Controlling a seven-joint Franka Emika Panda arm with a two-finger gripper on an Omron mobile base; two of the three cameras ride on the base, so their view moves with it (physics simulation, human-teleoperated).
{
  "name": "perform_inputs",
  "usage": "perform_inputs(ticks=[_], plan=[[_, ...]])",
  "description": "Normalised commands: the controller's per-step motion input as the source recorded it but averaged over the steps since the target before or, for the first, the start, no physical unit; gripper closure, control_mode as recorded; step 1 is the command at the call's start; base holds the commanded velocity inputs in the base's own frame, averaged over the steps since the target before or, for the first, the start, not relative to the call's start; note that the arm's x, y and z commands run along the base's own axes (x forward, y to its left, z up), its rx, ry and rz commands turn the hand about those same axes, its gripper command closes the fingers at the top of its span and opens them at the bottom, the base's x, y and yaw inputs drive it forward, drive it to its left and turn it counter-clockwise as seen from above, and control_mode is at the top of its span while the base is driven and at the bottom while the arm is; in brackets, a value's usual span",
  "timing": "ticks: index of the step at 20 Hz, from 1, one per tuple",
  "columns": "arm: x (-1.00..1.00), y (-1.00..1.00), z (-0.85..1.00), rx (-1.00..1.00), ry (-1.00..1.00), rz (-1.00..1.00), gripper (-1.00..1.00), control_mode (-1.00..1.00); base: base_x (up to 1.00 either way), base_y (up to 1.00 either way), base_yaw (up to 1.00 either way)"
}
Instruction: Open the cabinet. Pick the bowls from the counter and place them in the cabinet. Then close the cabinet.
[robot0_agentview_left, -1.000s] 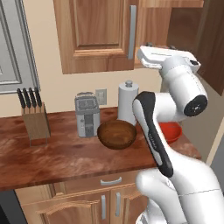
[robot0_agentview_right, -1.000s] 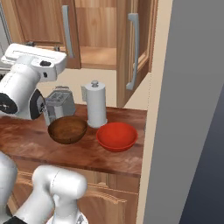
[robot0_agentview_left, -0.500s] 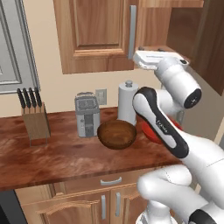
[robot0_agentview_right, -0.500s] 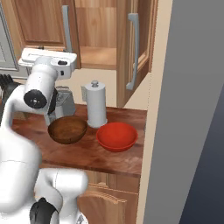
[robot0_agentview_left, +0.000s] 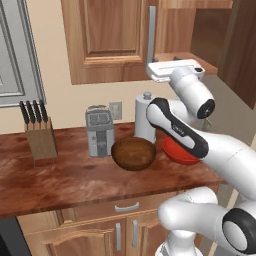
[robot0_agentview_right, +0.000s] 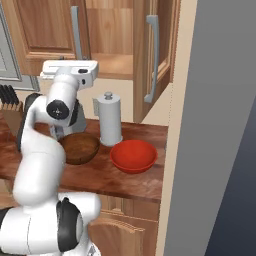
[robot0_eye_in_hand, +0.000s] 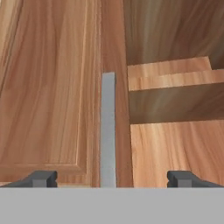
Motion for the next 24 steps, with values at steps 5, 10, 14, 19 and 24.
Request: perform_inputs(ticks=[5, 10, 14, 19, 24], plan=[[0.5, 0.24, -0.1, -0.02, 0.0, -0.16, -1.0, -1.0, 0.0, 0.0, 0.0], [0.46, 0.23, -0.07, 0.01, 0.03, -0.1, -1.0, -1.0, 0.0, 0.0, 0.0], [0.46, 0.02, -0.01, 0.05, 0.03, 0.01, -1.0, -1.0, 0.0, 0.0, 0.0], [0.54, 0.01, 0.0, 0.05, 0.0, 0.03, -1.0, -1.0, 0.0, 0.0, 0.0], [0.67, 0.0, 0.0, 0.01, 0.0, 0.02, -1.0, -1.0, 0.0, 0.0, 0.0]])
